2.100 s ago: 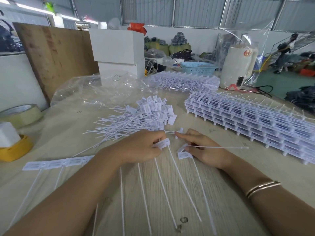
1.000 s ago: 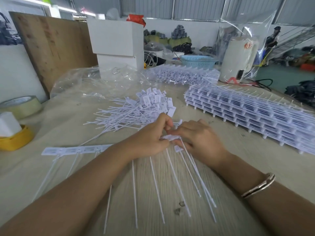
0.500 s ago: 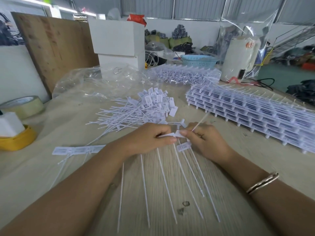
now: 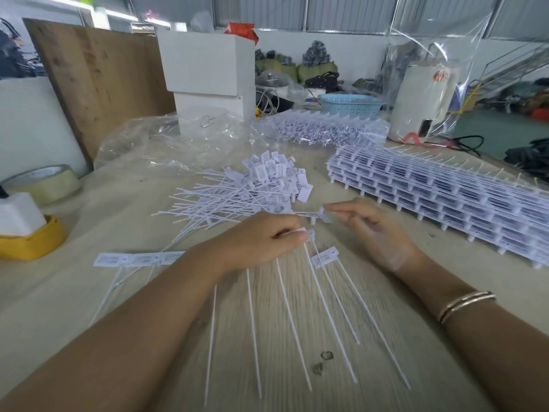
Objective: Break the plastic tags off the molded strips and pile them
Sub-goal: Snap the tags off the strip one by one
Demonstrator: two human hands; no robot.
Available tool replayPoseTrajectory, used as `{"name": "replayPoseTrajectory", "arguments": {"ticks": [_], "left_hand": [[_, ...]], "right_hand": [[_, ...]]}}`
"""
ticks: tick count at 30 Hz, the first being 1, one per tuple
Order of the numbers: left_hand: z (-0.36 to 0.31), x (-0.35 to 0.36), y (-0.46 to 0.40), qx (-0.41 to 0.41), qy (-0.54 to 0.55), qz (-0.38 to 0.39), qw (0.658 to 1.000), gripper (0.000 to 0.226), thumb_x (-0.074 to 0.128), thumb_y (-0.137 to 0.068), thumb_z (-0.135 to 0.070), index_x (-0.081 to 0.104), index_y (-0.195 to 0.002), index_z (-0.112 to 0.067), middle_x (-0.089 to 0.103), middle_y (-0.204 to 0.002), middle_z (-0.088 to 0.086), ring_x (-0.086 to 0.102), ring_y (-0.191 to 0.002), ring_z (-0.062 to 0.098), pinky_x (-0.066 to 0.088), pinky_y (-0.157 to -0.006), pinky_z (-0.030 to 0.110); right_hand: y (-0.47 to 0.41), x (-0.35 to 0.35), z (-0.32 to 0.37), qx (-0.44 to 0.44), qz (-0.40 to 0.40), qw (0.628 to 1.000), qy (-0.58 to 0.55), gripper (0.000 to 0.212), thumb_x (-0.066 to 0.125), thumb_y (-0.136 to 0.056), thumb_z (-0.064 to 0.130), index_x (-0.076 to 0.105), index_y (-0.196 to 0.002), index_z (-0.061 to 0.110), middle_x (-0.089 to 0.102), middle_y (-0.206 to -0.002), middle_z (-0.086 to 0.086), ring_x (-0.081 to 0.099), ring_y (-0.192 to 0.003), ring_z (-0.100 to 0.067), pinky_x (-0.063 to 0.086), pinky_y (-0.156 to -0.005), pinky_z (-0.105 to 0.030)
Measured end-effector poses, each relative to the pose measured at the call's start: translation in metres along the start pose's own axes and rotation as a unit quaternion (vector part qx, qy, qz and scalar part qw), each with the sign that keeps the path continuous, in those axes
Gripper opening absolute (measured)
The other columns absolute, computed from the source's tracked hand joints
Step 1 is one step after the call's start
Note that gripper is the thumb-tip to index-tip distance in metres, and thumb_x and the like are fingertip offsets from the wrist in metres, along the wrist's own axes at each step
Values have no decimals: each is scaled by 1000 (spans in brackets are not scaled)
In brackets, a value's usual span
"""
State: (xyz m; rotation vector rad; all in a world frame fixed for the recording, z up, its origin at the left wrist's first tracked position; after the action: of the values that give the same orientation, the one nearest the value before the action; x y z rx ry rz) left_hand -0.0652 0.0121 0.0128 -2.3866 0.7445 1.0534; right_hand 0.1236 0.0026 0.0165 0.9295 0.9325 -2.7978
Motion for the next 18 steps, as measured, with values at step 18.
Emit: {"name": "replayPoseTrajectory", "arguments": {"ticks": [18], "left_hand": [[1, 3, -8, -6, -22, -9, 1000, 23, 40, -91, -5, 43, -95, -28, 46, -64, 2, 39, -58, 14, 32, -59, 33]], "right_hand": [[9, 30, 19, -132, 100, 974, 157, 32, 63, -82, 26, 67, -113, 19, 62, -102, 2, 58, -93, -16, 43, -82, -49]]}}
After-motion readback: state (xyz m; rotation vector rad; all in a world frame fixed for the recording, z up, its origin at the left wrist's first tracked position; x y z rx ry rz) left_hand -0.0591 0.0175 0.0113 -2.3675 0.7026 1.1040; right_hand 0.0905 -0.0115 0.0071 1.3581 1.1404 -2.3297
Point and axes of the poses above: each hand's wrist, its own y-axis away from the middle knuckle, its own x-axis out of the palm, z = x × y, the point moved 4 cm from there along -y, towards the middle knuckle
